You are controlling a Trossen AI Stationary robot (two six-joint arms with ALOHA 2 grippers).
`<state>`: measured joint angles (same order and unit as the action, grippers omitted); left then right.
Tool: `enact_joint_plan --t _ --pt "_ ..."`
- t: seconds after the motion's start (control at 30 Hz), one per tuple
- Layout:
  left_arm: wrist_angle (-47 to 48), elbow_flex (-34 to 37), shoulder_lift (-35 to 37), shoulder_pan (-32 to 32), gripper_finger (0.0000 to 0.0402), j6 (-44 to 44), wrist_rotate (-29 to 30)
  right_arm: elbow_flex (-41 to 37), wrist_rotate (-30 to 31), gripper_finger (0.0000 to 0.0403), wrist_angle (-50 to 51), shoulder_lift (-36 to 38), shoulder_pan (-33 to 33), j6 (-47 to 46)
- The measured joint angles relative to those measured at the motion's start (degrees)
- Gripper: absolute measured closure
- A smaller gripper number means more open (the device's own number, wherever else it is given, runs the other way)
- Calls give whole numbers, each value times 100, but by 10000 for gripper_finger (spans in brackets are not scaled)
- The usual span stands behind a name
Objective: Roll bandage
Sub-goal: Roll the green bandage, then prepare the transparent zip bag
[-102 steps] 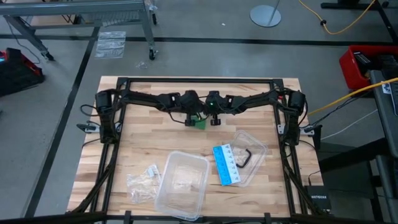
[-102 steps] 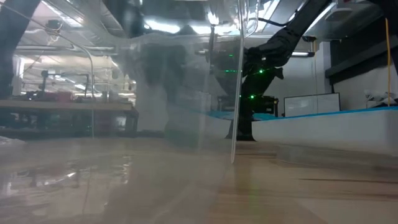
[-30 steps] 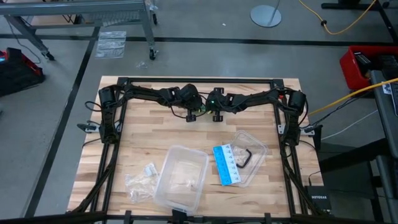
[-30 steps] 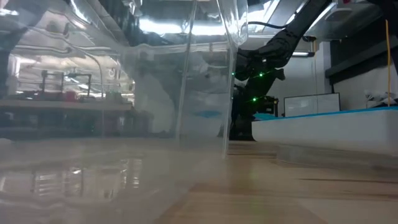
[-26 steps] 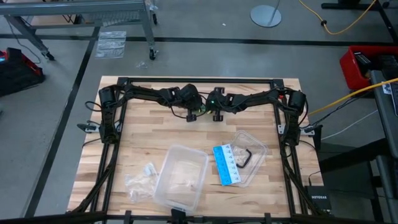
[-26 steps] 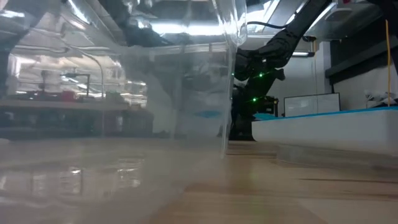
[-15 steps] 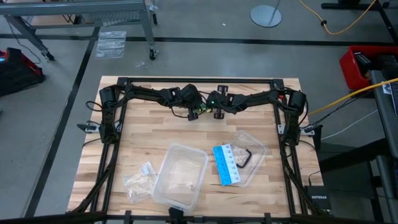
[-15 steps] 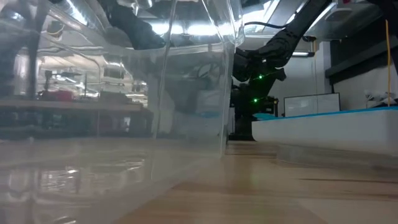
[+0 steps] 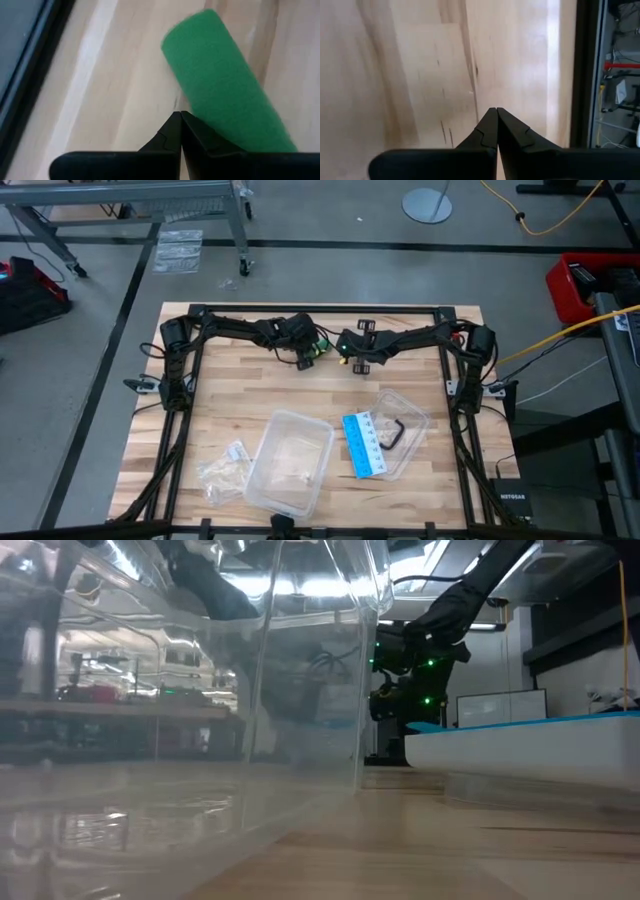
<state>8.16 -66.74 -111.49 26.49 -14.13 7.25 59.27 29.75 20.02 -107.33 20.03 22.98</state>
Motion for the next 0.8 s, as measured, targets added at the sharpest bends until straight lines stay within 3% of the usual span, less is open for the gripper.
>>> enact_joint_plan --t 0.37,0.8 --pt "-69 -11 268 -186 401 19 -31 -2 80 395 484 182 210 131" --pt "50 -24 1505 -509 401 -488 -131 27 69 395 495 716 751 125"
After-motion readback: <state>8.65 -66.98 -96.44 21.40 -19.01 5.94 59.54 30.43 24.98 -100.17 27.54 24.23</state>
